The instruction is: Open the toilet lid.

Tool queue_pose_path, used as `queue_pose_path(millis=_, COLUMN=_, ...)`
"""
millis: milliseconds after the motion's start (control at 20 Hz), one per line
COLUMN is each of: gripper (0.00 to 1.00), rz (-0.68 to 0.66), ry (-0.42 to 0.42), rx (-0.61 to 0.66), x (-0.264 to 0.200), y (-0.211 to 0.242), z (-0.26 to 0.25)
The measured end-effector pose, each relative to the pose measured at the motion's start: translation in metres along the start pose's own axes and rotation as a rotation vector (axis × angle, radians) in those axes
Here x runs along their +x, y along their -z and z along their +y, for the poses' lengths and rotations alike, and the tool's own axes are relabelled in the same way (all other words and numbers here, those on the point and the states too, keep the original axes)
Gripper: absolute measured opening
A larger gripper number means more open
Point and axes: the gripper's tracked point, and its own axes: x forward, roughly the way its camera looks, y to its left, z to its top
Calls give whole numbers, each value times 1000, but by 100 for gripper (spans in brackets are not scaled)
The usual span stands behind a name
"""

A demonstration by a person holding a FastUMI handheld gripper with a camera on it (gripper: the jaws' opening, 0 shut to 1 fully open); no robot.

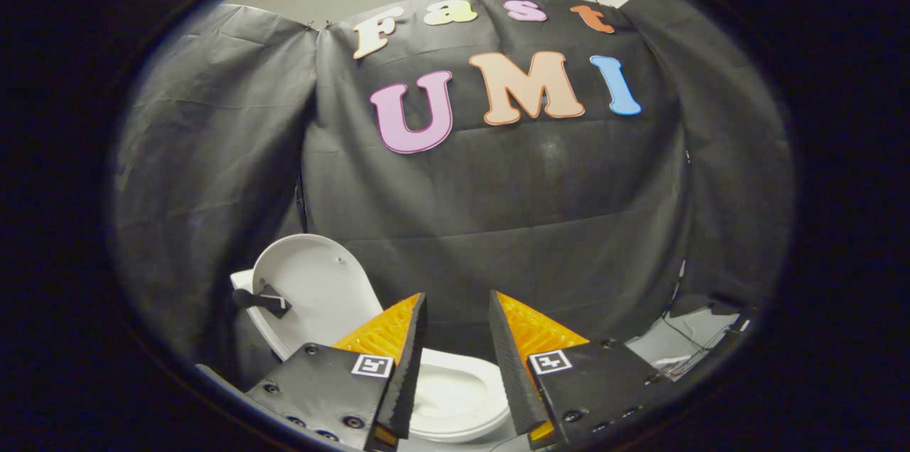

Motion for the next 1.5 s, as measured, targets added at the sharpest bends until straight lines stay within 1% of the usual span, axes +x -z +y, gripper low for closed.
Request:
queue_pose_path(millis=150, gripper=55, rz=23, ry=-88, rx=-30, x=-27, y=9, z=-16)
queue_pose_path(millis=250, gripper=55, rz=21, ry=-120, rx=-44, x=-41, y=10, z=-30)
queue_pose_path(millis=350, gripper=56, rz=17, ry=-120, rx=-58, x=-53, y=13, z=-48)
queue_pose_path(millis=500, gripper=57, rz=32, ry=-69, rx=-73, x=-69, y=23, z=-78)
queue_pose_path(millis=650, gripper=57, rz=43, ry=-44, rx=-79, x=-81, y=31, z=-99)
queue_pose_path(millis=800, gripper=57, rz=54, ry=-25, rx=-78, x=-84, y=39, z=-113)
queue_pose_path(millis=900, gripper=57, rz=98, ry=-10, rx=-74, x=-87, y=50, z=-119)
queue_pose_path(millis=1050, gripper=57, rz=160, ry=-72, rx=-64, x=-97, y=62, z=-102)
queue_pose_path(millis=1150, gripper=57, rz=245, ry=-93, rx=-49, x=-113, y=81, z=-102)
queue_pose_path(millis=1200, gripper=57, rz=207, ry=-92, rx=-62, x=-118, y=72, z=-99)
queue_pose_path(millis=1300, gripper=57, rz=172, ry=-95, rx=-40, x=-123, y=56, z=-105)
queue_pose_path(millis=1500, gripper=57, rz=64, ry=-99, rx=-28, x=-135, y=37, z=-104)
